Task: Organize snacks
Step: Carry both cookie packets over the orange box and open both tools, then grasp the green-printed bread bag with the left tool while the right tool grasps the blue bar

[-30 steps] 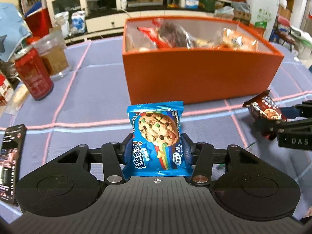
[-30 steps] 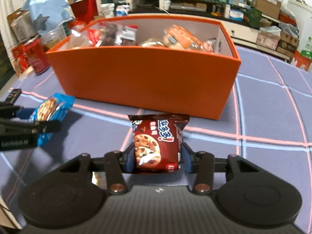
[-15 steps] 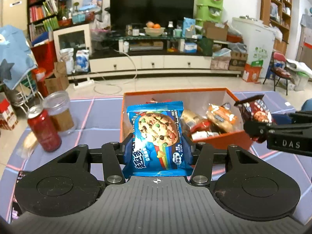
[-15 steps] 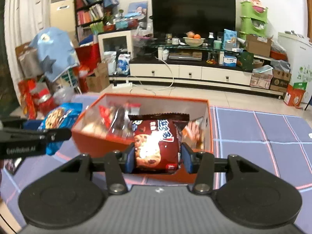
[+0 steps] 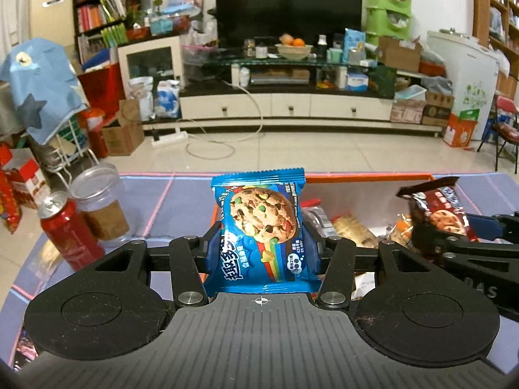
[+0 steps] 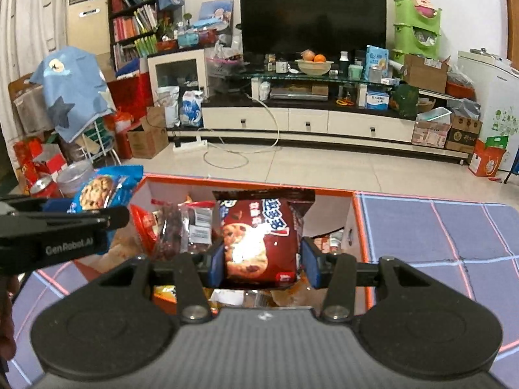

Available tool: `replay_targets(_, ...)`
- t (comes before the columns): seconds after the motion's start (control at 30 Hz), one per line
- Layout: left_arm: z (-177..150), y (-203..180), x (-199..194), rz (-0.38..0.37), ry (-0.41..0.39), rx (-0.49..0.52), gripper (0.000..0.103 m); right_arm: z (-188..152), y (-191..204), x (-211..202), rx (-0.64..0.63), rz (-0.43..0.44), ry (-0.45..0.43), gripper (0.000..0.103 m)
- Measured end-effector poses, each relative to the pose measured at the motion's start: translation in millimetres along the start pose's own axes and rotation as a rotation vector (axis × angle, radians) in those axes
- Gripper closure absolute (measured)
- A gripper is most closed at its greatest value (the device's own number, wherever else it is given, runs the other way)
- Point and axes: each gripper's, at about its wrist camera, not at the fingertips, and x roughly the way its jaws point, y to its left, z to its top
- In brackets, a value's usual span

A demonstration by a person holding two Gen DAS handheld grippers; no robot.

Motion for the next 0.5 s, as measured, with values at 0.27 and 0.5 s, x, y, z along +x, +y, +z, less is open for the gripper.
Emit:
replay_targets(0.27, 1, 7, -5, 0.038, -0.034, 0.035, 0.033, 9, 4, 5, -0.015, -0.015, -0.029, 0.038)
replay_targets(0.5, -32, 46, -56, 0.059, -0.032, -0.089, 0.027, -34, 8, -85, 0.032, 0.003, -0.044, 0.028)
